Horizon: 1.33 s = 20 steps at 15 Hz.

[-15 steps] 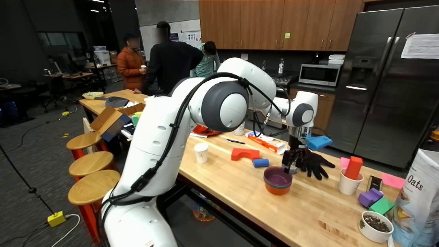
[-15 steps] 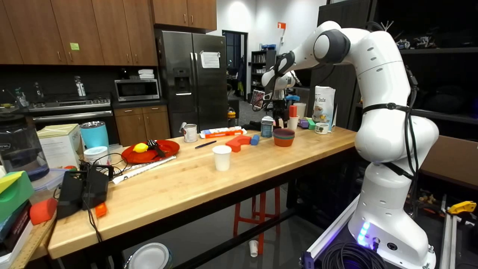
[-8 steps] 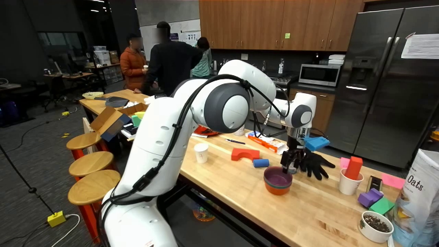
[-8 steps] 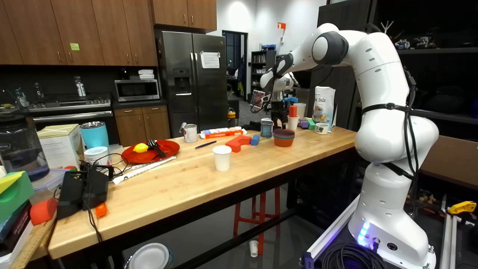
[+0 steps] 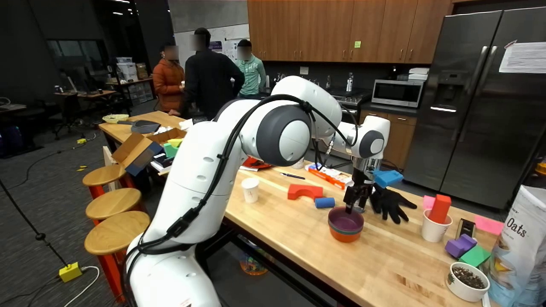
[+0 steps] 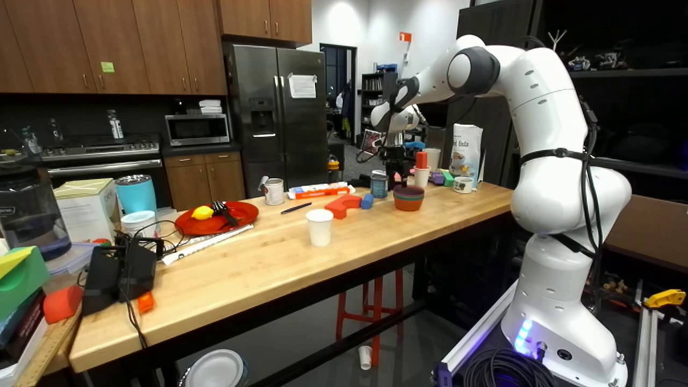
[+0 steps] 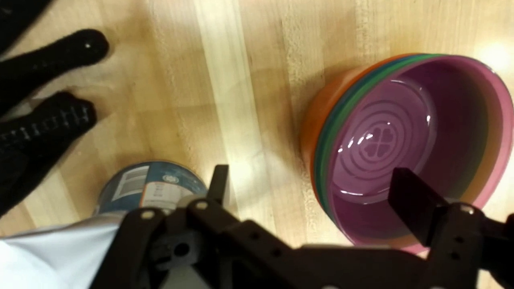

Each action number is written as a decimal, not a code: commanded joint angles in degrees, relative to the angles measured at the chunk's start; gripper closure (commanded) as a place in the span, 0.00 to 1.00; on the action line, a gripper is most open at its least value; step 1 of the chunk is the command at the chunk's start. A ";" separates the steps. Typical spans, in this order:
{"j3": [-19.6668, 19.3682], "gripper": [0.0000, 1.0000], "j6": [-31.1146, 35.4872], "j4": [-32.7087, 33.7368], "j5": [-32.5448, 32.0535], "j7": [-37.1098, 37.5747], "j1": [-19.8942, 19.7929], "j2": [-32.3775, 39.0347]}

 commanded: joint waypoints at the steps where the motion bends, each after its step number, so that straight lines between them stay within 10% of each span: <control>1: 0.14 0.00 -2.07 1.86 0.99 -0.90 -0.18 0.57; 20: 1.56 0.09 -4.99 1.12 0.83 -7.06 0.69 0.74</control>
